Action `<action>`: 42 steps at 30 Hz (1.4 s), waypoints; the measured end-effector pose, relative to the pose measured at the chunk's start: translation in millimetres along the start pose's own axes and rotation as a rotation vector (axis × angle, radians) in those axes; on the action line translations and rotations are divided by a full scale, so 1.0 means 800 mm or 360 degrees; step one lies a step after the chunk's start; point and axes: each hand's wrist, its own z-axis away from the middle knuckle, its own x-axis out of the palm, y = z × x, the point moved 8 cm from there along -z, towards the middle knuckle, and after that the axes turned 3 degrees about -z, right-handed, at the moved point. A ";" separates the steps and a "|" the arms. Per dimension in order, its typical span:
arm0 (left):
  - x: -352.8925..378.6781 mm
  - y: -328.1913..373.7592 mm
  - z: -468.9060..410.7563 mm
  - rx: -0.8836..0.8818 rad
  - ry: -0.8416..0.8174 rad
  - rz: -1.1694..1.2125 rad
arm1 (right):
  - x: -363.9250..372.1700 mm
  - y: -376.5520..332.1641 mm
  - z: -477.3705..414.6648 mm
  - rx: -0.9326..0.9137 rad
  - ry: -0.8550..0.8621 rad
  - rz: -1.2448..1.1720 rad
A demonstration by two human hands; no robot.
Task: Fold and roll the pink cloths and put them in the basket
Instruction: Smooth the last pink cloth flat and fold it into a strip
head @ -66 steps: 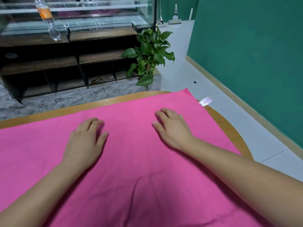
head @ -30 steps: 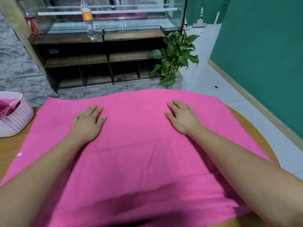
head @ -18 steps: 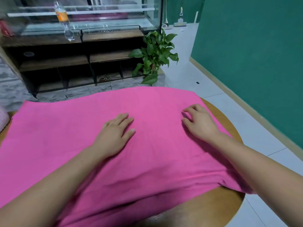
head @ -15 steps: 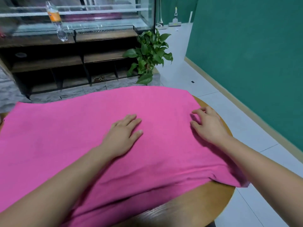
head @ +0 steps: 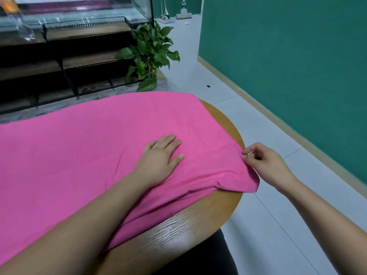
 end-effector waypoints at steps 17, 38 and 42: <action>-0.010 0.004 0.007 -0.0019 0.0066 -0.0046 | -0.012 0.021 0.082 0.0078 -0.0680 -0.0881; -0.014 0.007 0.021 0.0052 -0.0134 0.0125 | -0.042 0.025 0.090 0.0145 -0.0739 -0.0732; -0.024 0.036 0.057 0.0175 -0.0116 0.0158 | -0.056 0.029 0.074 0.0104 -0.0531 -0.0788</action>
